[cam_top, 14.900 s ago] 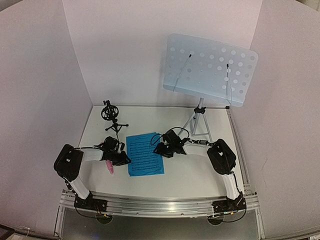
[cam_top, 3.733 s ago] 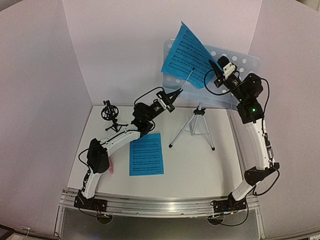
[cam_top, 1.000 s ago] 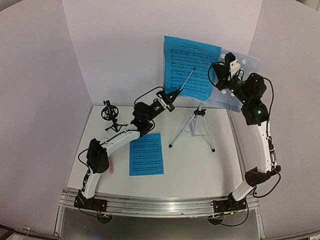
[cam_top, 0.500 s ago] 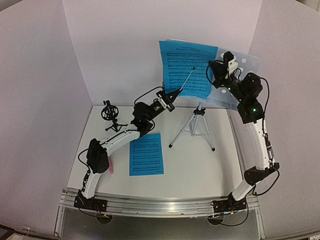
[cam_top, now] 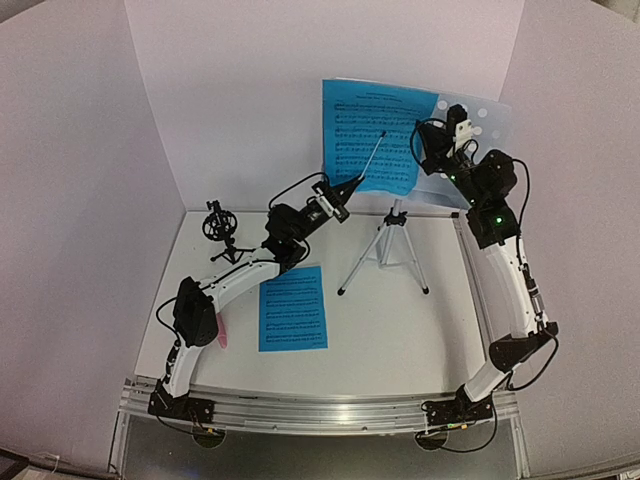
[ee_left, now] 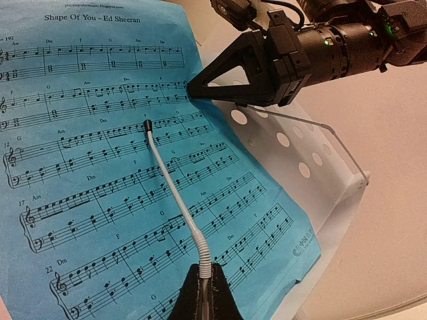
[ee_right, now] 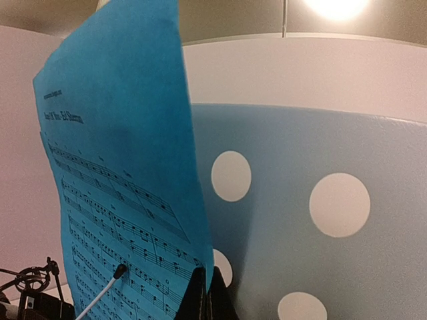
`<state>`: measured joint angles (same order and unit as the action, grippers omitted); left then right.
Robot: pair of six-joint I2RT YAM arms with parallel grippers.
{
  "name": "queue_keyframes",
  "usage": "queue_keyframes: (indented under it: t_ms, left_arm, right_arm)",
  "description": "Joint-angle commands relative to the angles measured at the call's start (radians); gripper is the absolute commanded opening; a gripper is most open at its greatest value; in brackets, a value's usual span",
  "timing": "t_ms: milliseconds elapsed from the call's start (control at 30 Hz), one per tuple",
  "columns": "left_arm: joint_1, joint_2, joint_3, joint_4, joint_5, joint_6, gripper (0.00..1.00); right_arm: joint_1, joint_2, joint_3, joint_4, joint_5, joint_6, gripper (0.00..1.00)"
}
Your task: Set up the instrument practice props
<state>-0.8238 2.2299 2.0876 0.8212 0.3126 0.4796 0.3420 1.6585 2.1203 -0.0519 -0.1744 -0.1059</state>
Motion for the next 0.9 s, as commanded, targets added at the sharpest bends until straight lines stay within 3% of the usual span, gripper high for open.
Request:
queue_keyframes:
  t_ms: [0, 367, 867]
  left_arm:
    - [0.014, -0.026, -0.003, -0.027, 0.043, 0.042, 0.0]
    - [0.015, -0.019, 0.007, -0.036, 0.059, 0.037, 0.0]
    - [0.015, -0.006, 0.019, -0.044, 0.055, 0.035, 0.0]
  right_arm:
    - [-0.004, -0.023, -0.018, 0.069, 0.056, 0.041, 0.0]
    - [-0.004, 0.002, 0.028, 0.088, 0.026, 0.032, 0.0]
    - [-0.004, -0.058, -0.113, 0.134, 0.059, 0.021, 0.0]
